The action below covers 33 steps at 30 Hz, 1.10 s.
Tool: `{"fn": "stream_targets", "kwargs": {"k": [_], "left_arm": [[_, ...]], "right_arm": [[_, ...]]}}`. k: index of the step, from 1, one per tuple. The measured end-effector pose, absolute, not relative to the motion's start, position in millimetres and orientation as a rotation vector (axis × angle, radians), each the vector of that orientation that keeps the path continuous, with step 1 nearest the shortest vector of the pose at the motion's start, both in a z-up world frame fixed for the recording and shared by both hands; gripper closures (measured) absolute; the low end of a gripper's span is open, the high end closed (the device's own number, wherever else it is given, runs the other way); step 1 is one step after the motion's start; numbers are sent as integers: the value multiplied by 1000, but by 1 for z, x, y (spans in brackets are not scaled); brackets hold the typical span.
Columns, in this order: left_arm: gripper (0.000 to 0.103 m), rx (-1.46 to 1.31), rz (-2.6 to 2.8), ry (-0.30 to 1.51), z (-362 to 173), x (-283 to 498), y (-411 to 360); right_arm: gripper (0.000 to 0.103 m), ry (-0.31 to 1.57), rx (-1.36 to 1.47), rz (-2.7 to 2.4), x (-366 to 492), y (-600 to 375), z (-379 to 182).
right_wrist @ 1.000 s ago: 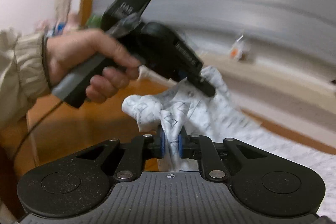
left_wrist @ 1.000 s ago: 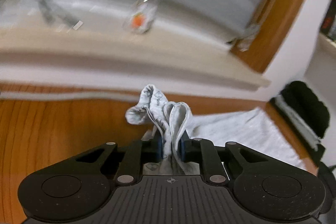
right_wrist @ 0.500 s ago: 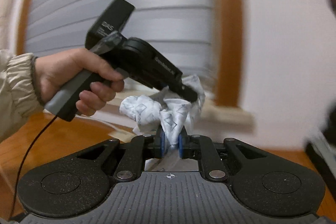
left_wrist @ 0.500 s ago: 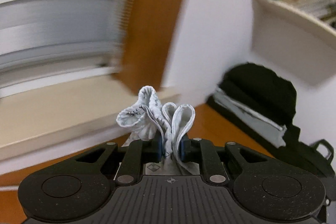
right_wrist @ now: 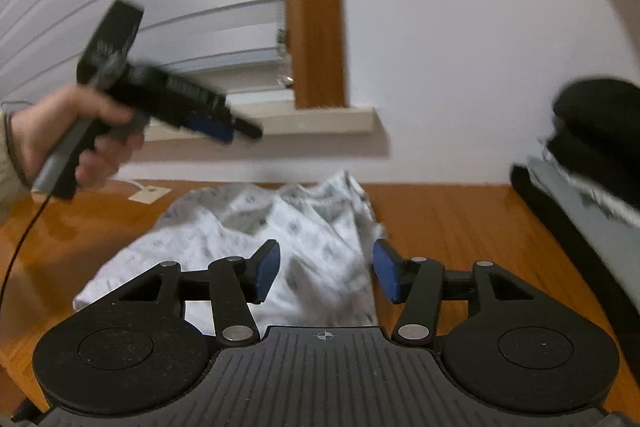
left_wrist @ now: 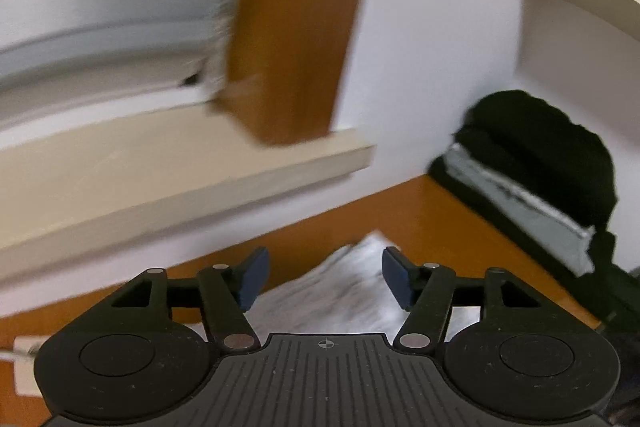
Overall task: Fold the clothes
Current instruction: 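Lower the garment onto the desk and open both grippers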
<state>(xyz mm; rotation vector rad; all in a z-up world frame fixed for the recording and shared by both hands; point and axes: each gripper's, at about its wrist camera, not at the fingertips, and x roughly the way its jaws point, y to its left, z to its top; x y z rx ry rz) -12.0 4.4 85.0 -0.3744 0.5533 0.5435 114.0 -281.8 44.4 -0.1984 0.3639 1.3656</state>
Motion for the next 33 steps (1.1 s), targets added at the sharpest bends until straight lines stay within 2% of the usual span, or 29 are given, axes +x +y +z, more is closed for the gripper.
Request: {"fn": "stream_targets", "kwargs": {"k": [7, 17, 18, 19, 21, 25, 29, 33], "left_arm": [[37, -374, 578, 547, 39, -58, 30], [35, -428, 434, 460, 26, -95, 31], [35, -435, 418, 447, 29, -97, 30], [35, -441, 401, 433, 31, -100, 29], [35, -447, 402, 407, 35, -105, 29], [35, -445, 412, 413, 36, -109, 31], [35, -446, 413, 469, 28, -104, 34], [35, -417, 417, 508, 22, -101, 32]], "right_arm": [[51, 340, -319, 1476, 87, -245, 57], [53, 442, -553, 1365, 82, -205, 43], [63, 446, -558, 1344, 85, -208, 44], [93, 451, -564, 1324, 87, -210, 46], [99, 449, -547, 1275, 95, -220, 56], [99, 436, -453, 1147, 114, -256, 81], [93, 517, -456, 1084, 127, -262, 72], [66, 502, -429, 1112, 122, -249, 81]]}}
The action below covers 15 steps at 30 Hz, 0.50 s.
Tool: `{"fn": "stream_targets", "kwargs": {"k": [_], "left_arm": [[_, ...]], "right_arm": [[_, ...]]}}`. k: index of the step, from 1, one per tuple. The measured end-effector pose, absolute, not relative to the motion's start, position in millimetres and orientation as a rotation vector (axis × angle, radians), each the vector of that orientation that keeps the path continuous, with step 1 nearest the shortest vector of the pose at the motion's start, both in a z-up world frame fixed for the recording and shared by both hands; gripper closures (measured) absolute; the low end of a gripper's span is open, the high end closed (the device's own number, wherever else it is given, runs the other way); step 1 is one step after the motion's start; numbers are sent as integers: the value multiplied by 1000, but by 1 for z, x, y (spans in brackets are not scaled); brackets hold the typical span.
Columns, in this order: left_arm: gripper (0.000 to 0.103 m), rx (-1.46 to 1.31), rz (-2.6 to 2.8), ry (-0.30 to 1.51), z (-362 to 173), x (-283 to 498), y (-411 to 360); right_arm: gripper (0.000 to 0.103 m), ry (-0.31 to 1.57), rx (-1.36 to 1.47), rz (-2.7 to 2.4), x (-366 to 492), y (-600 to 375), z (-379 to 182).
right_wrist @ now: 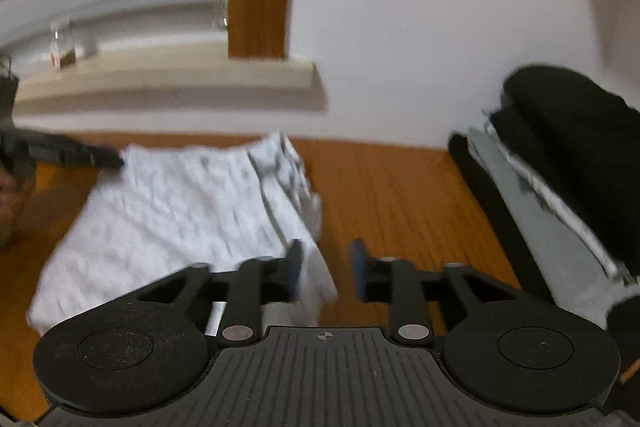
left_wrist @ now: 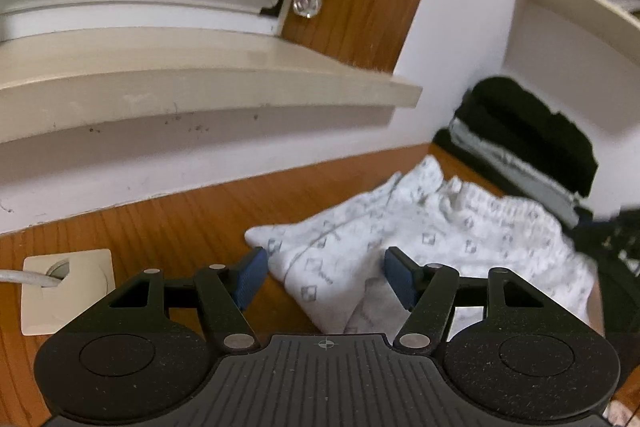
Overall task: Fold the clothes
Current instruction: 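Lower the garment onto the desk and open both grippers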
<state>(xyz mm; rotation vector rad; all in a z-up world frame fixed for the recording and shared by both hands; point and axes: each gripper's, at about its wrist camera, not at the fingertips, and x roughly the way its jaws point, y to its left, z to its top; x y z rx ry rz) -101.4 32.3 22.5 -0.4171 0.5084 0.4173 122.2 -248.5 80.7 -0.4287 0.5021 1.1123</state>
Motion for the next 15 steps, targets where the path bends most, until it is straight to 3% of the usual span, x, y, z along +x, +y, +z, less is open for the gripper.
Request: {"fn": "stream_targets", "kwargs": {"k": [6, 12, 14, 15], "left_arm": [[33, -428, 447, 517, 20, -105, 42], [32, -420, 461, 512, 22, -106, 44], [32, -417, 464, 505, 22, -107, 43], [32, -421, 469, 501, 23, -108, 44]], "right_arm": [[63, 477, -465, 1212, 106, -163, 86], [63, 581, -611, 1196, 102, -94, 55], [95, 610, -625, 1206, 107, -89, 48], [95, 570, -622, 1182, 108, -91, 52]]}}
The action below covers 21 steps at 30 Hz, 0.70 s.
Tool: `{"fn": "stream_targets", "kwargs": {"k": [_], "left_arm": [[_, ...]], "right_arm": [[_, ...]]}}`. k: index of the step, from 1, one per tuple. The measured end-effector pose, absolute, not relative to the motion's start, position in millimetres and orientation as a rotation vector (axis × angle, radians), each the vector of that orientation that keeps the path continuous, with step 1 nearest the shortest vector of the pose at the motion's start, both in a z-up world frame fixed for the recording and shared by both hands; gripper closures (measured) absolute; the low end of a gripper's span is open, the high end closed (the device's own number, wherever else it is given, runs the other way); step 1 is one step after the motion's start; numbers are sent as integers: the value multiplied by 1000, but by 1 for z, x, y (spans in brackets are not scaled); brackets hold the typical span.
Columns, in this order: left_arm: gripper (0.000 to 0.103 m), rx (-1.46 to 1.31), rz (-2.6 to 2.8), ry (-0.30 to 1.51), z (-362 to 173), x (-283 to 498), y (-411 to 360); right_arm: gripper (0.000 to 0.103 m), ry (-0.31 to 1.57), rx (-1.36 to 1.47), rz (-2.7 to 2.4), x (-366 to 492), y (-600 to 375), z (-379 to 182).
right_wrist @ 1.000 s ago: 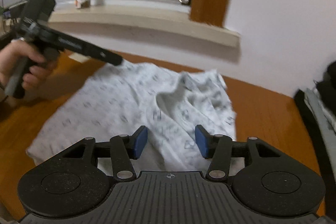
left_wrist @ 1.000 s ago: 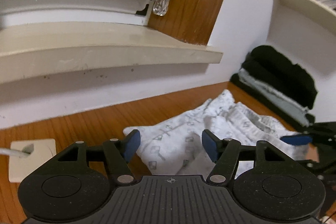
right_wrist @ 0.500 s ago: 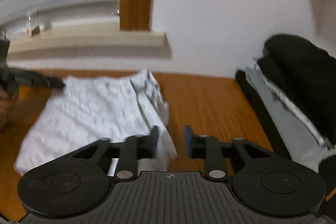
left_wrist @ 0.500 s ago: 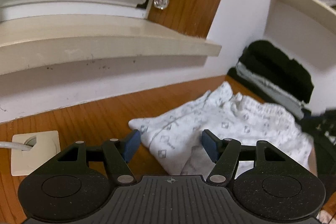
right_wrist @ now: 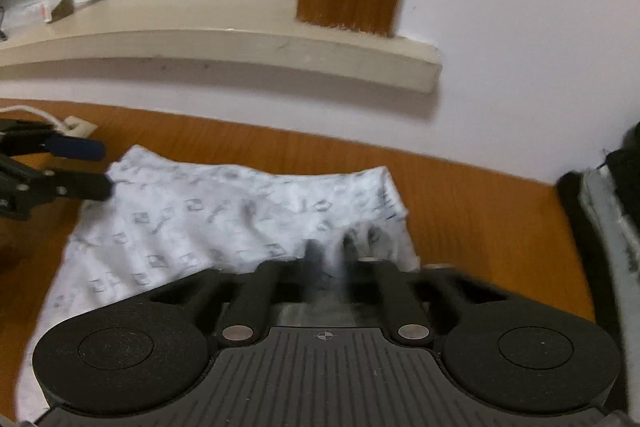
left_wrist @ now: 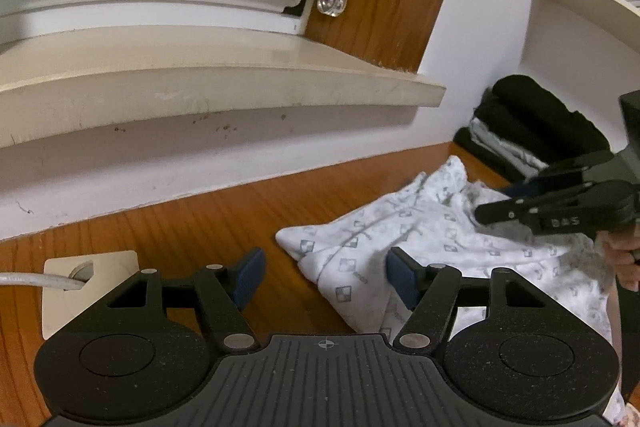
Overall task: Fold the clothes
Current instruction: 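Lower the garment onto the desk and open both grippers, then pinch the folded white garment edge with the right gripper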
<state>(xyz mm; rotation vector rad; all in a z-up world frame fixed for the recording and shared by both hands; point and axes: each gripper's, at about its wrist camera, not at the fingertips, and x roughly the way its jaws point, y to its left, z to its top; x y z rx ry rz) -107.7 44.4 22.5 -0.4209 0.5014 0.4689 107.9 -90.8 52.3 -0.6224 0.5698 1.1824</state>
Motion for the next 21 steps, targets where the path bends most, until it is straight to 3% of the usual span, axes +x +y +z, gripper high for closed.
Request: {"fn": "stream_targets", "kwargs": {"k": [5, 8, 10, 21], "left_arm": [[32, -432, 480, 484, 25, -111, 48], [32, -420, 478, 489, 25, -110, 46], [32, -410, 474, 493, 25, -109, 44], [30, -371, 450, 513, 20, -100, 33]], "right_arm": [[93, 399, -540, 1040, 122, -106, 74], [78, 417, -575, 1052, 121, -119, 70], [62, 391, -554, 1063, 117, -139, 74], [61, 466, -462, 1169, 89, -249, 61]]}}
